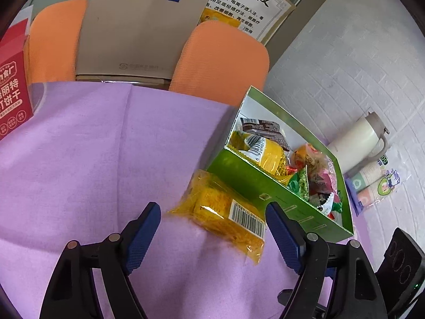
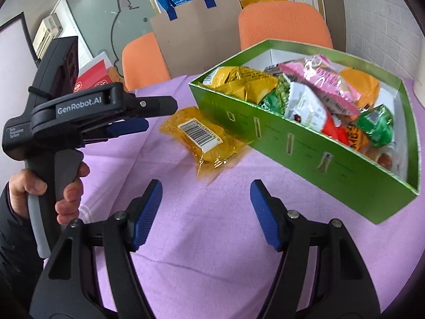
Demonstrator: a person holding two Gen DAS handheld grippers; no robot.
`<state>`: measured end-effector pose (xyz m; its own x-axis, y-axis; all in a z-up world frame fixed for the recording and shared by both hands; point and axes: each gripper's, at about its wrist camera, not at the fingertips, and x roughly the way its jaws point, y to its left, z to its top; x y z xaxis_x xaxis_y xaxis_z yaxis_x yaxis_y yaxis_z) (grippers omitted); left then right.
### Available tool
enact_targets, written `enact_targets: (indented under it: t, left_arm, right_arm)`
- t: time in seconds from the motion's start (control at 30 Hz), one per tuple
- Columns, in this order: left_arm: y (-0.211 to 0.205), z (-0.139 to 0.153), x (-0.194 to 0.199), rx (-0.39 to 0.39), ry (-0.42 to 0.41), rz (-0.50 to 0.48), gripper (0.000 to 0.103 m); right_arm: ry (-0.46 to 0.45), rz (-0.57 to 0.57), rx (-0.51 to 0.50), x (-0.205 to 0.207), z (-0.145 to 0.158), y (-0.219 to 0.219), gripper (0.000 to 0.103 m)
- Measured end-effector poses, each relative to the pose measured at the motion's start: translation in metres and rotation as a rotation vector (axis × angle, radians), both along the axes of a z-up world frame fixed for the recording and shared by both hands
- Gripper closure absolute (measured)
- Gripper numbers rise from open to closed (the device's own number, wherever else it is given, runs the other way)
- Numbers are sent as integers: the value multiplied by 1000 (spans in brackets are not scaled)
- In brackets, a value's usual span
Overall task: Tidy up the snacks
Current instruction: 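Move the left gripper to the yellow barcode packet beside the box, then grasp the yellow barcode packet with the left gripper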
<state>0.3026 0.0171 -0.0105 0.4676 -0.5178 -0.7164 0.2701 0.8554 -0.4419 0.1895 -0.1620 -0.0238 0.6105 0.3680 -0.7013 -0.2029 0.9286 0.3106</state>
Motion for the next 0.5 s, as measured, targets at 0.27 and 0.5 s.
enact_targets:
  t: [0.27, 0.5]
  left_arm:
    - [-7, -24, 20, 12, 32, -73, 42]
    - [-5, -32, 23, 9, 21, -86, 48]
  right_arm:
    - [37, -17, 48, 29, -16, 2, 38]
    - [48, -25, 58, 42, -25, 3, 61]
